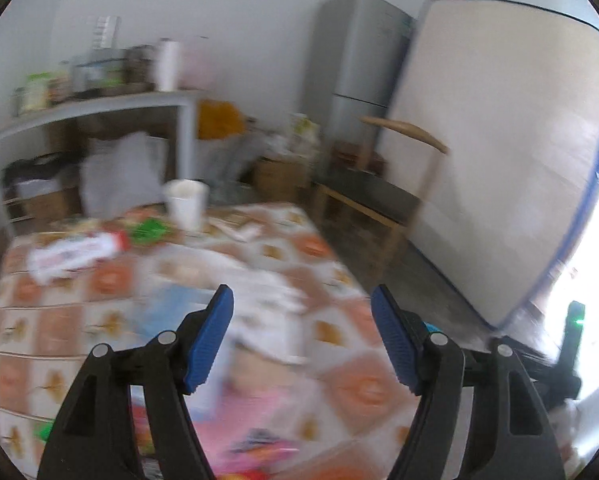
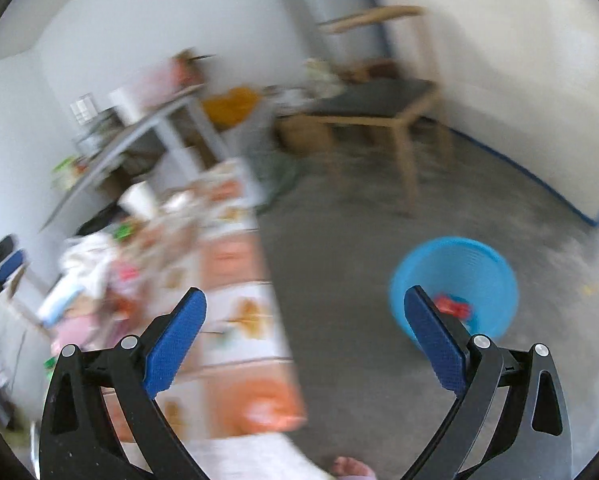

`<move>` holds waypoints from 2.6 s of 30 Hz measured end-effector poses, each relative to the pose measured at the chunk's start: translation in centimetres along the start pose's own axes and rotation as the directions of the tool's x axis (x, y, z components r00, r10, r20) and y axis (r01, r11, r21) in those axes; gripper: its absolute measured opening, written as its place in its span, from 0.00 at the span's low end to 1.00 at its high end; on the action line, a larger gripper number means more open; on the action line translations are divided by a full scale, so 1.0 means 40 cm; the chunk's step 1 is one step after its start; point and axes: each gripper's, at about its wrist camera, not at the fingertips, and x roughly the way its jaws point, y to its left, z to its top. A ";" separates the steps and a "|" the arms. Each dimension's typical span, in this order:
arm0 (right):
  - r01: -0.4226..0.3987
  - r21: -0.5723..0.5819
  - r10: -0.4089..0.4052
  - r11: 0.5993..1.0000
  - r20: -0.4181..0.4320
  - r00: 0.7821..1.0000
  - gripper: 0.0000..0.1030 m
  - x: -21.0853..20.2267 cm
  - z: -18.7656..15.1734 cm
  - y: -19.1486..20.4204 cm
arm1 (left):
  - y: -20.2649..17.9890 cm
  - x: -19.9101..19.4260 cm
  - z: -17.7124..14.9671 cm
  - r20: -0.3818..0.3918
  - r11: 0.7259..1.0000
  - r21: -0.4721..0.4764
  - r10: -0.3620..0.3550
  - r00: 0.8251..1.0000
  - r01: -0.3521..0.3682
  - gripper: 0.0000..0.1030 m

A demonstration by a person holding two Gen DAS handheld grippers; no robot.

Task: Collect trash
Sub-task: 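Grasp the white plastic bag with the right gripper while the left gripper grasps the clear container, then carry the bag and container to the blue wastebasket and release both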

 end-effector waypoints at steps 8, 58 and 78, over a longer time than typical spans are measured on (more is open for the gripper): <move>-0.324 -0.108 0.307 0.940 -0.144 0.941 0.93 0.113 0.041 0.285 | 0.198 0.065 0.021 -0.087 0.996 -0.018 0.089 0.992 -0.091 0.67; -0.512 0.115 0.524 0.851 -0.118 0.844 0.08 0.314 0.229 0.394 | 0.329 0.126 0.110 -0.002 0.996 -0.022 0.089 0.996 -0.089 0.05; -0.482 0.178 0.487 0.858 0.020 0.873 0.08 0.098 0.187 0.197 | 0.171 -0.054 0.136 -0.008 0.999 0.030 0.042 0.999 -0.042 0.05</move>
